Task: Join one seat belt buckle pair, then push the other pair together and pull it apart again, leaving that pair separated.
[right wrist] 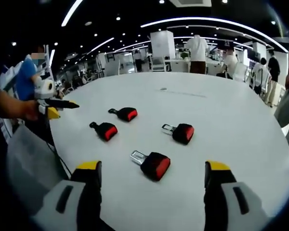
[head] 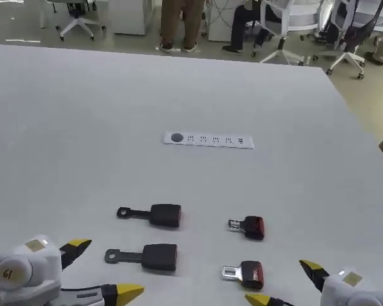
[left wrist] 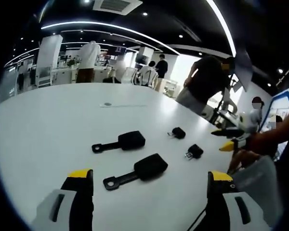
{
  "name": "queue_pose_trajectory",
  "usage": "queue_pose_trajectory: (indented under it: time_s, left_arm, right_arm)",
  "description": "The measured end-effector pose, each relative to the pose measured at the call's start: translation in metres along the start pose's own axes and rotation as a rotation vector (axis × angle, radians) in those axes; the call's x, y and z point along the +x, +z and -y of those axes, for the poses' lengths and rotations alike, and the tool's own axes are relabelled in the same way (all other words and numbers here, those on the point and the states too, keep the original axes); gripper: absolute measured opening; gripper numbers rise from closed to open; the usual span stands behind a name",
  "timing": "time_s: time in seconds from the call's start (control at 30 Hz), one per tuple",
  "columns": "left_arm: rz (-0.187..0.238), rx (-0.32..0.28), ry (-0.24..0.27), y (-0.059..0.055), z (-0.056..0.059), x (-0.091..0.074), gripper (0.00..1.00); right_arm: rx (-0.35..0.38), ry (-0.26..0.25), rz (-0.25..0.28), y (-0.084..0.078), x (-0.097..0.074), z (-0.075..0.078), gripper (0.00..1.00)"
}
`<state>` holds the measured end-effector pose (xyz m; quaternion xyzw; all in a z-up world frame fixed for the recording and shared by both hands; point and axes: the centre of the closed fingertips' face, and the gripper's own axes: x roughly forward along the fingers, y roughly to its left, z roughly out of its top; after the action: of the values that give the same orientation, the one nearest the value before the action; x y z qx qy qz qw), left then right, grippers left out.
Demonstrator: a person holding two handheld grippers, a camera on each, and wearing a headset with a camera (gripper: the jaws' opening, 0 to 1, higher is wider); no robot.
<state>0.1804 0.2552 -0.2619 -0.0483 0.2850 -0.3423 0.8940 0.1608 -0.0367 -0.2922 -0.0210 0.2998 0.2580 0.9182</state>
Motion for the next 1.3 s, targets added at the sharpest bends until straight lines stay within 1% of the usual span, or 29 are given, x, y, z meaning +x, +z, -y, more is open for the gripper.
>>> queue_pose_trajectory:
  time_s: [0.13,0.23,0.37,0.47,0.53,0.6,0.73,0.93,1.07,1.3]
  left_arm:
    - [0.009,0.002,0.017,-0.002,0.002,-0.012,1.00]
    - [0.018,-0.008,0.033,-0.003,0.002,-0.022,1.00]
    - [0.025,-0.011,0.044,-0.003,0.004,-0.031,1.00]
    - [0.031,-0.013,0.053,-0.004,0.003,-0.036,1.00]
    - [0.033,-0.015,0.059,-0.004,0.005,-0.040,1.00]
    - [0.036,-0.015,0.062,-0.004,0.004,-0.043,1.00]
    - [0.033,-0.016,0.069,-0.008,0.003,-0.049,1.00]
    - [0.031,-0.025,0.076,-0.012,0.003,-0.053,1.00]
    - [0.038,-0.021,0.076,-0.009,0.003,-0.052,1.00]
    - [0.030,-0.012,0.069,-0.007,0.003,-0.048,1.00]
  right_arm:
    - [0.001,-0.009,0.006,-0.003,-0.007,-0.002,0.90]
    - [-0.004,-0.017,0.017,-0.002,-0.013,-0.002,0.90]
    - [-0.013,-0.018,0.024,0.001,-0.017,-0.005,0.90]
    - [-0.020,-0.013,0.030,0.003,-0.018,-0.009,0.90]
    - [-0.023,-0.009,0.030,0.003,-0.019,-0.012,0.90]
    - [-0.028,-0.005,0.032,0.003,-0.019,-0.014,0.90]
    - [-0.033,0.002,0.036,0.004,-0.019,-0.019,0.90]
    - [-0.034,0.005,0.034,0.003,-0.020,-0.022,0.91]
    - [-0.033,0.001,0.035,0.003,-0.020,-0.021,0.91]
    - [-0.041,-0.010,0.043,0.007,-0.022,-0.015,0.90]
